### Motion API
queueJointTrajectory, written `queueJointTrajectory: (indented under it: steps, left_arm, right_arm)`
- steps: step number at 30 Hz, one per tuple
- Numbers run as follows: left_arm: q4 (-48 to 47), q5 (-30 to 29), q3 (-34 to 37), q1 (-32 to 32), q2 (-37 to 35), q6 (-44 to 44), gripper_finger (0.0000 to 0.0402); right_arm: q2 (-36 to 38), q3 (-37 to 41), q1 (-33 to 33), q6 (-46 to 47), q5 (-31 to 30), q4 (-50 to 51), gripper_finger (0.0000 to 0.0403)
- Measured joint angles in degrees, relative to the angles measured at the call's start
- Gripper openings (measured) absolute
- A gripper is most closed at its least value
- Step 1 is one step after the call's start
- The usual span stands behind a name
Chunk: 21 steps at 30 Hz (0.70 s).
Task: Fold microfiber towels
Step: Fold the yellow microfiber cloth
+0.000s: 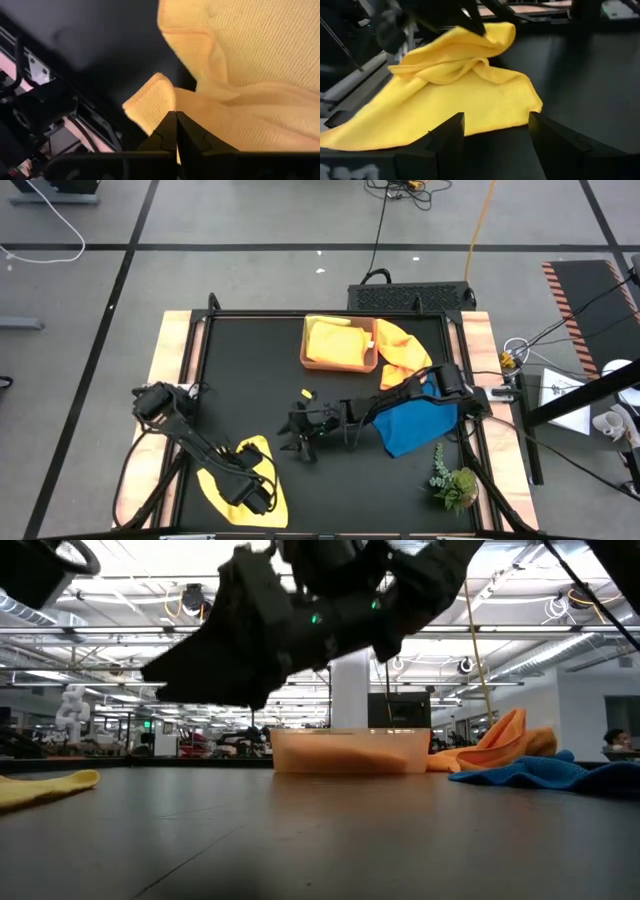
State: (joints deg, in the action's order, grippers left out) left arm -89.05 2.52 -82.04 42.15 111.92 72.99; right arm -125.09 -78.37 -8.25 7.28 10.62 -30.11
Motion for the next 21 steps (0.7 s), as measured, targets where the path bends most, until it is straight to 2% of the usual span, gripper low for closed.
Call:
queueJointTrajectory:
  steps: [3,6,11,15,21]
  left_arm:
    - [-1.3,-2.0,-0.5,0.1,-2.2,1.1,0.0002]
    - [-1.0,-7.3,-2.7,0.3,-5.2,0.5,0.0001]
    - [-1.1,-18.8,-7.7,-0.8,-10.6,-4.8,0.0001]
    - [-1.0,-25.6,-11.5,-1.2,-13.8,-12.3,0.0001]
    - [-0.5,-30.0,-15.0,-2.1,-15.0,-19.7,0.0]
  right_arm:
    - [-1.3,-0.3,0.6,0.8,-0.1,-0.1,0.0212]
    - [-1.6,-0.3,0.9,1.2,-0.2,1.9,0.0212]
    - [-0.9,-0.3,1.1,0.8,-0.1,1.3,0.0212]
    - [1.0,-0.3,1.0,-0.6,0.0,0.2,0.0212]
    - [6.6,-0.4,-0.9,-4.3,0.0,-0.8,0.0212]
